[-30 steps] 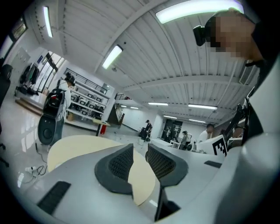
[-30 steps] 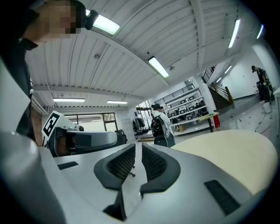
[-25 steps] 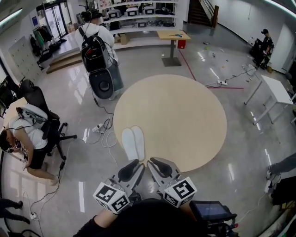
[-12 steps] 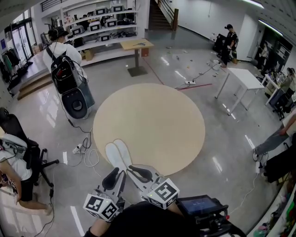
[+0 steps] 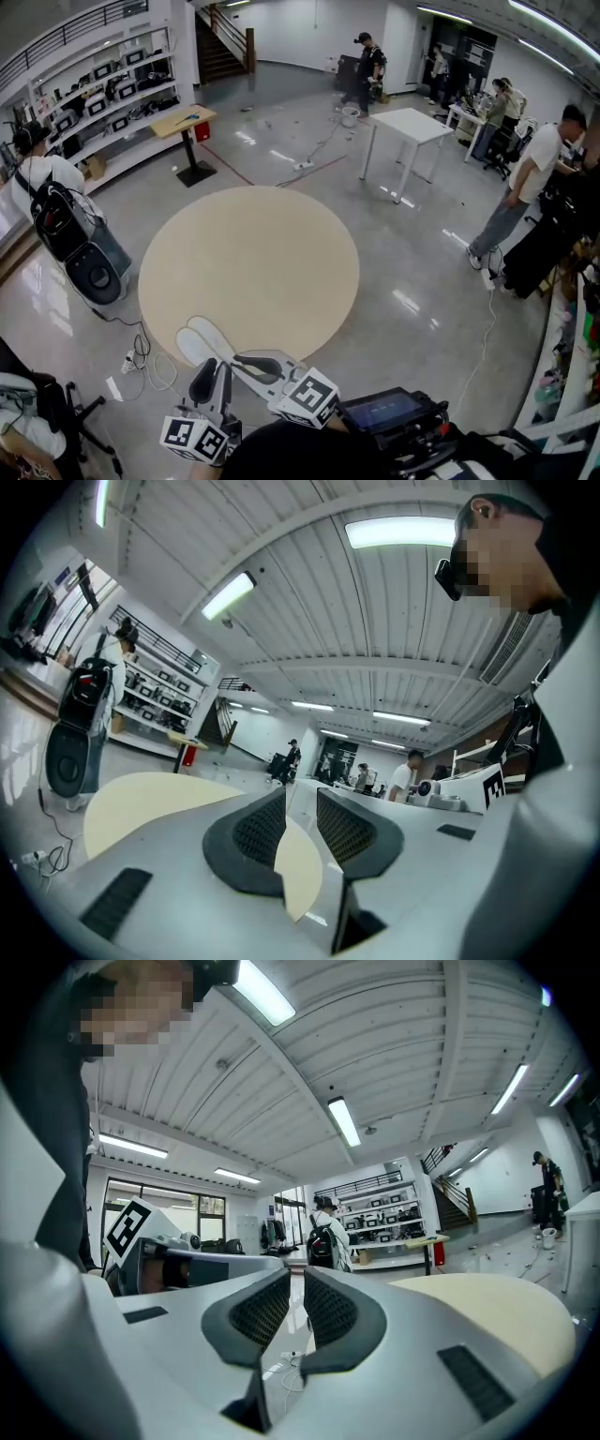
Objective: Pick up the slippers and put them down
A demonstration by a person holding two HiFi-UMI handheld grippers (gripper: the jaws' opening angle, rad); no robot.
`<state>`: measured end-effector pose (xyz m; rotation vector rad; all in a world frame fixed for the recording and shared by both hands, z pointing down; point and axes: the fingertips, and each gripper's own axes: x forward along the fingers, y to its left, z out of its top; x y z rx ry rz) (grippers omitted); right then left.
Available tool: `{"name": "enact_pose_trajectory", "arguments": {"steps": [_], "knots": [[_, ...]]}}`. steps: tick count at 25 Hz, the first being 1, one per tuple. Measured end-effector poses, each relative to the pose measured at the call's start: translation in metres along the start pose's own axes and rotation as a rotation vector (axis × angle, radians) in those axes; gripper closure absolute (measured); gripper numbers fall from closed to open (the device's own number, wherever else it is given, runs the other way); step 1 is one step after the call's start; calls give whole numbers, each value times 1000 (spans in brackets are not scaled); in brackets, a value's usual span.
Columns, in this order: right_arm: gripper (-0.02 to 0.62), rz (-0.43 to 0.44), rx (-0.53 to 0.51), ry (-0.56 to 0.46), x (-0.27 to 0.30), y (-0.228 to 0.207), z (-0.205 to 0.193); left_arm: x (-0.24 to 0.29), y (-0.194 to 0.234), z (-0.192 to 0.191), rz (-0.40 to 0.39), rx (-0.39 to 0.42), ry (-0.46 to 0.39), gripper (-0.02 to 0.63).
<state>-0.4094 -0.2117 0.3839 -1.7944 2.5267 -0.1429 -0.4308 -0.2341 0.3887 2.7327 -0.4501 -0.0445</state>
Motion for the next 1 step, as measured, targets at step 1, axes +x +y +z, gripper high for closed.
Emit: {"name": "enact_pose_trajectory", "arguments": {"steps": [1], "knots": [[538,-12,-1,-1,-6,-2,1,2,-6,-1,-8,1,5,491]]}}
